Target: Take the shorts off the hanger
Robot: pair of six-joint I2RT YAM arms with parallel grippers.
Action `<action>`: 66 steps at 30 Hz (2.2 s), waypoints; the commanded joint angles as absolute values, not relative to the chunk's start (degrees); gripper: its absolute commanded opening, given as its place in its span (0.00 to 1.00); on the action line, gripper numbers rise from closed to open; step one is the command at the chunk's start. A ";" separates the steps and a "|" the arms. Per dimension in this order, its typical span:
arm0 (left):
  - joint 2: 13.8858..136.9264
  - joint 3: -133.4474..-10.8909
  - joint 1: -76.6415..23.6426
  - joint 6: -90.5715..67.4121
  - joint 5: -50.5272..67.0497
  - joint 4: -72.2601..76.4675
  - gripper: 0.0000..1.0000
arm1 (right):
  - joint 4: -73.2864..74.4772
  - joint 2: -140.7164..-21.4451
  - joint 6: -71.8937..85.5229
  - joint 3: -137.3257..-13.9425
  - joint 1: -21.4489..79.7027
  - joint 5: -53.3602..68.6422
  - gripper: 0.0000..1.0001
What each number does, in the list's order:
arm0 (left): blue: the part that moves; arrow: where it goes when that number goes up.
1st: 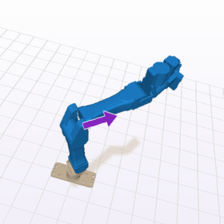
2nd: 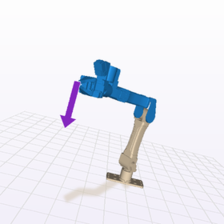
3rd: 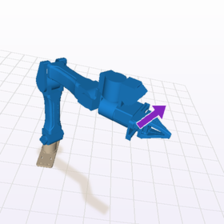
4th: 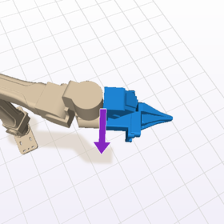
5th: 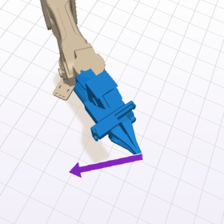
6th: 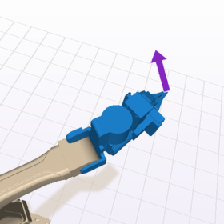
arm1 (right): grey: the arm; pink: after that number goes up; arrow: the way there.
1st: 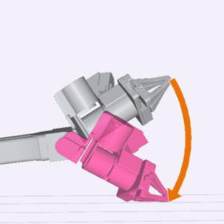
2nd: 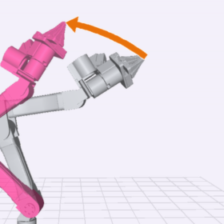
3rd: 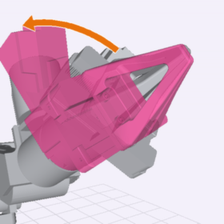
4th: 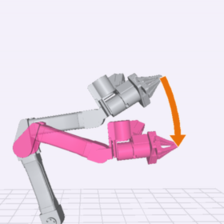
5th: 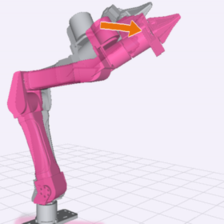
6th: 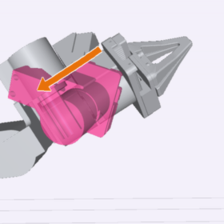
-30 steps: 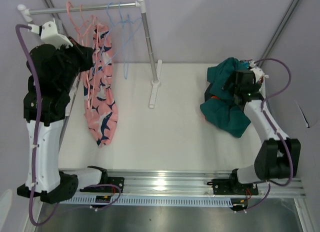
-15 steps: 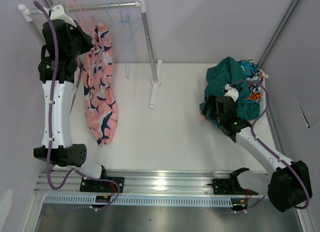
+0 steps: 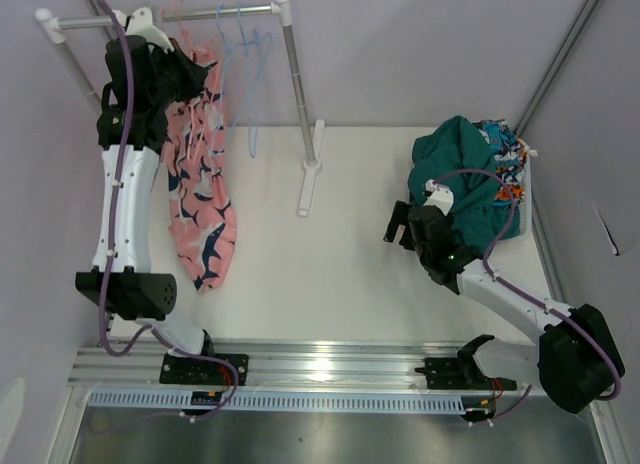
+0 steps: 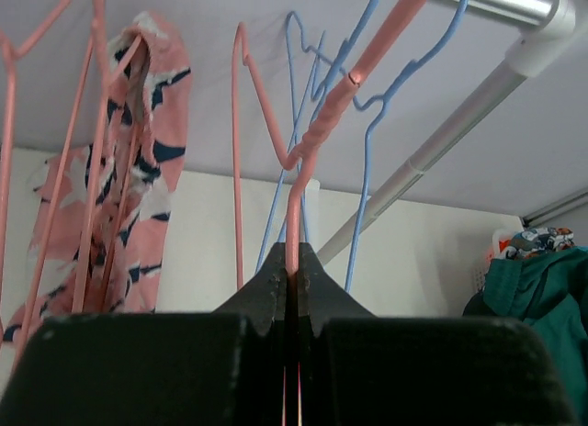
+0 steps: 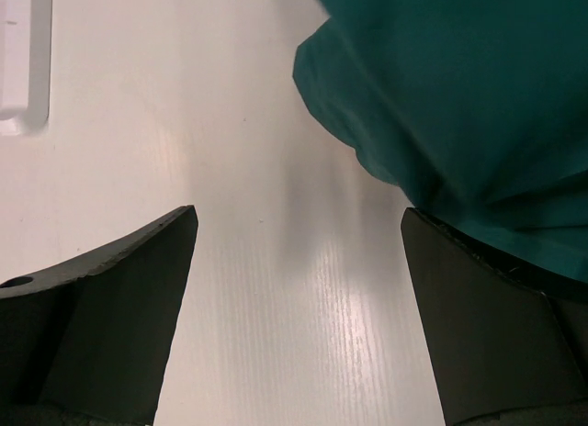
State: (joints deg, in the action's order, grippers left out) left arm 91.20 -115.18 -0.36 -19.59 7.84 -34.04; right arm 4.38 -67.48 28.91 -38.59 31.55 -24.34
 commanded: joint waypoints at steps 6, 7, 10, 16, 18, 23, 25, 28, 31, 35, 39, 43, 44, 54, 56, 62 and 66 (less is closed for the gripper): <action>107.81 -135.42 -0.18 -18.19 9.85 -35.77 0.00 | 1.32 -68.73 28.92 -38.85 32.17 -25.49 1.00; 108.89 -136.40 -0.18 -18.37 9.67 -36.21 0.00 | 1.23 -68.82 28.92 -38.93 32.08 -25.31 0.99; 111.09 -137.46 -0.18 -19.07 9.76 -36.04 0.00 | 1.23 -69.26 28.74 -39.11 32.08 -25.14 0.99; 109.44 -132.99 -0.18 -20.04 11.42 -36.56 0.00 | 0.79 -69.61 28.30 -39.02 32.08 -24.52 1.00; 107.85 -130.89 -0.18 -20.30 11.43 -36.48 0.10 | 0.79 -69.78 28.13 -39.20 32.08 -24.43 1.00; 102.14 -128.33 -0.18 -20.13 11.25 -37.08 0.52 | 1.14 -70.75 27.95 -39.81 32.08 -24.17 0.99; 100.47 -127.71 -0.18 -19.78 10.73 -37.35 0.58 | 1.23 -70.93 28.04 -40.08 32.17 -24.17 0.99; 97.74 -127.09 0.78 -18.64 9.15 -37.62 0.62 | 1.05 -70.75 28.12 -39.73 32.08 -24.17 0.99; 96.16 -127.09 2.63 -18.37 8.35 -37.88 0.63 | 0.88 -70.49 27.95 -39.46 32.17 -23.91 0.99; 94.75 -127.09 4.91 -17.49 6.25 -38.14 0.63 | 0.88 -70.75 27.77 -39.73 32.17 -23.73 1.00; 94.83 -127.00 6.76 -16.79 5.01 -38.23 0.62 | 0.88 -71.01 27.25 -39.90 32.26 -23.12 0.99; 96.23 -126.04 7.91 -17.05 5.80 -37.71 0.60 | 0.97 -71.54 26.89 -40.25 32.26 -22.68 0.99; 96.59 -125.95 7.91 -17.05 5.71 -37.71 0.60 | 0.97 -71.63 26.98 -40.34 32.34 -22.59 1.00; 104.58 -127.53 8.61 -16.96 4.48 -38.23 0.55 | 0.97 -71.28 27.07 -40.08 32.34 -22.85 0.99; 105.99 -128.93 8.44 -16.96 4.40 -38.76 0.54 | 0.88 -71.11 26.98 -39.99 32.26 -22.76 0.99; 109.16 -130.17 8.44 -16.70 4.13 -39.29 0.51 | 0.97 -71.54 26.98 -40.17 32.26 -22.68 0.99; 109.95 -130.34 8.44 -17.40 4.75 -38.94 0.28 | 0.79 -71.54 27.07 -39.99 32.17 -22.59 0.99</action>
